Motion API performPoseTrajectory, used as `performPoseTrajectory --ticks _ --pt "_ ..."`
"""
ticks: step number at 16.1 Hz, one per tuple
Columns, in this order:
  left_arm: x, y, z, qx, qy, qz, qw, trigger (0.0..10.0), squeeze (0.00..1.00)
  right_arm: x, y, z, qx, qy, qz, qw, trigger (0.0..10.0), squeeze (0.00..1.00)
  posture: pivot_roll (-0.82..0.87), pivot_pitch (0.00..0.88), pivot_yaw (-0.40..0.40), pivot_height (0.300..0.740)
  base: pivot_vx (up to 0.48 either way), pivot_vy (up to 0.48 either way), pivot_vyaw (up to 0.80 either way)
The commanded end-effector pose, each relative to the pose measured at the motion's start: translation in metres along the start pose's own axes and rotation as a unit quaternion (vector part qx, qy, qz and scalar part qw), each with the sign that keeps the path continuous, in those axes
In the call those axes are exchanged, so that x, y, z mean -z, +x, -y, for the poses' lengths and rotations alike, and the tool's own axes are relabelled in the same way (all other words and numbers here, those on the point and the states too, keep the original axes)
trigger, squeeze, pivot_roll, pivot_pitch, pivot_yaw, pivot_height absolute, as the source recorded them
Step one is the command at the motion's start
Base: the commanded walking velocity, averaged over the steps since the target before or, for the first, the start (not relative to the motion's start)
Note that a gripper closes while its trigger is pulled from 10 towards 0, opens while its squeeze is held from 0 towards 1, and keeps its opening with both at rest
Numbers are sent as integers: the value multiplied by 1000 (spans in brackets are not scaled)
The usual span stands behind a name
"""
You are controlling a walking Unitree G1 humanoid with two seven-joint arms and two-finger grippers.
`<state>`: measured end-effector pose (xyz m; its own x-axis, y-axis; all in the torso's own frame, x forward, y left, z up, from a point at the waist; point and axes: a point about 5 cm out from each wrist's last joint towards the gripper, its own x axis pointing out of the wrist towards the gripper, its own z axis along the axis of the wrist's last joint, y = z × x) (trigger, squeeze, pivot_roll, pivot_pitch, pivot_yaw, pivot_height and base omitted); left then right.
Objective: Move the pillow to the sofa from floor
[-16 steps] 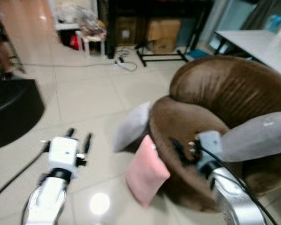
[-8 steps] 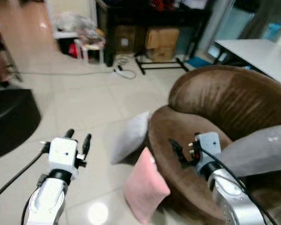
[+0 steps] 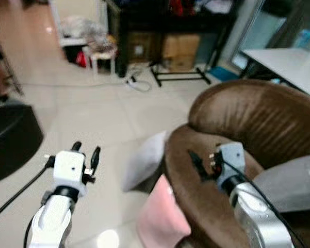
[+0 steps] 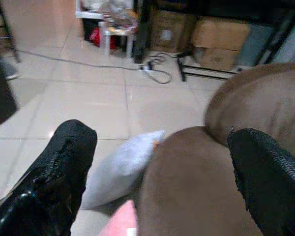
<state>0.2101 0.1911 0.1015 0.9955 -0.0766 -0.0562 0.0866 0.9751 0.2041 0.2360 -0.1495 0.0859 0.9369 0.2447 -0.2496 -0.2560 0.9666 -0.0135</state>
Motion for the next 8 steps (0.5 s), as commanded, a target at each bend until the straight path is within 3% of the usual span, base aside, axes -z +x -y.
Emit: performPoseTrajectory --ticks 1,4,8 --pt "-2 2 9 13 -5 4 1000 10000 0 4 -4 13 25 -4 -12 1000 10000 0 19 0 -101 740 304 0 0" --pt "-2 4 8 4 0 5 1000 10000 0 4 -3 13 27 -1 -15 1000 10000 0 15 0 -100 735 101 0 0" --pt "0 6 10 2 8 4 1000 10000 0 4 -4 16 30 1 -14 999 10000 0 9 0 -103 690 0 0 0"
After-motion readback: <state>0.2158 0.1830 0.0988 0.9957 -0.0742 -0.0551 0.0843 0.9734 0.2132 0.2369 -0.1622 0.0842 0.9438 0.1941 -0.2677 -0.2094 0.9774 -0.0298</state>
